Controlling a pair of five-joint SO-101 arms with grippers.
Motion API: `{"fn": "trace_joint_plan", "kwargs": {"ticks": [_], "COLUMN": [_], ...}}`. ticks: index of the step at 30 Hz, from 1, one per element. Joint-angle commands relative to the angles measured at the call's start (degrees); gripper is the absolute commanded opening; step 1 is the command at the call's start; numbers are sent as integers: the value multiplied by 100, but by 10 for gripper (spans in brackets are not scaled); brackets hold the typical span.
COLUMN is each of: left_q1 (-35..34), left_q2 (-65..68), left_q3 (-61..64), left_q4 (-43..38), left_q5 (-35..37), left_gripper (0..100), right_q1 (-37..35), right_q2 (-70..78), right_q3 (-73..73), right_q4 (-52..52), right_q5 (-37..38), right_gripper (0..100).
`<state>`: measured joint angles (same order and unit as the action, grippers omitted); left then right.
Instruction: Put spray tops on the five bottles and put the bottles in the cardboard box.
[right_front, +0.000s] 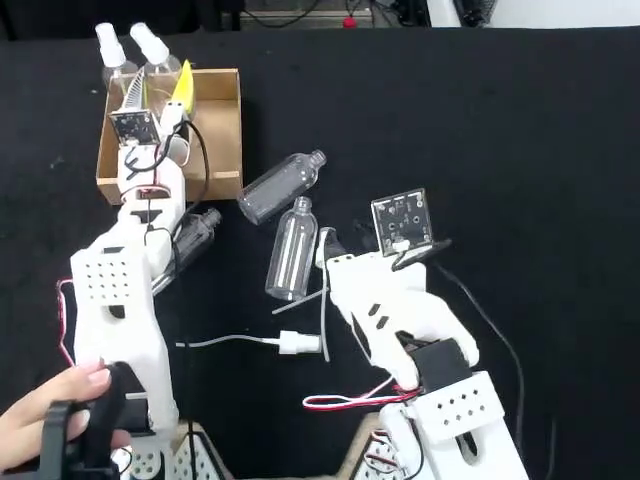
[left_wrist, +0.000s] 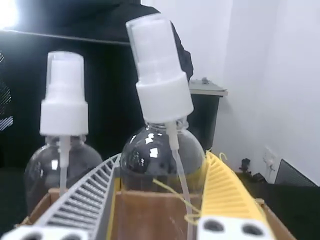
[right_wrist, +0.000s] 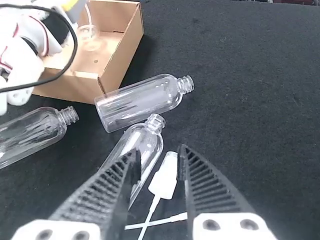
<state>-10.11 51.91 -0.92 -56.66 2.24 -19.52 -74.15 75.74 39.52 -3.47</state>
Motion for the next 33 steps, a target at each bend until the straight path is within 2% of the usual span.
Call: {"fn": "trace_joint_plan", "kwargs": {"ticks": [1, 19, 23, 33], "left_q1": [-22, -40, -66, -110], "left_q2": [176, 360, 360, 360], "left_q3": [-602, -690, -769, -813], "left_q4": [35, 53, 580, 598], "left_q5": [53, 53, 53, 53], "left_gripper": [95, 98, 98, 99], "right_q1": [-70, -70, -70, -70], "right_q2": [-127, -127, -127, -127], "right_q3": [-66, -75, -75, -75], "right_q4": [-176, -176, -176, -176], "right_q5": [53, 53, 53, 53], "right_gripper": [119, 119, 119, 119]}}
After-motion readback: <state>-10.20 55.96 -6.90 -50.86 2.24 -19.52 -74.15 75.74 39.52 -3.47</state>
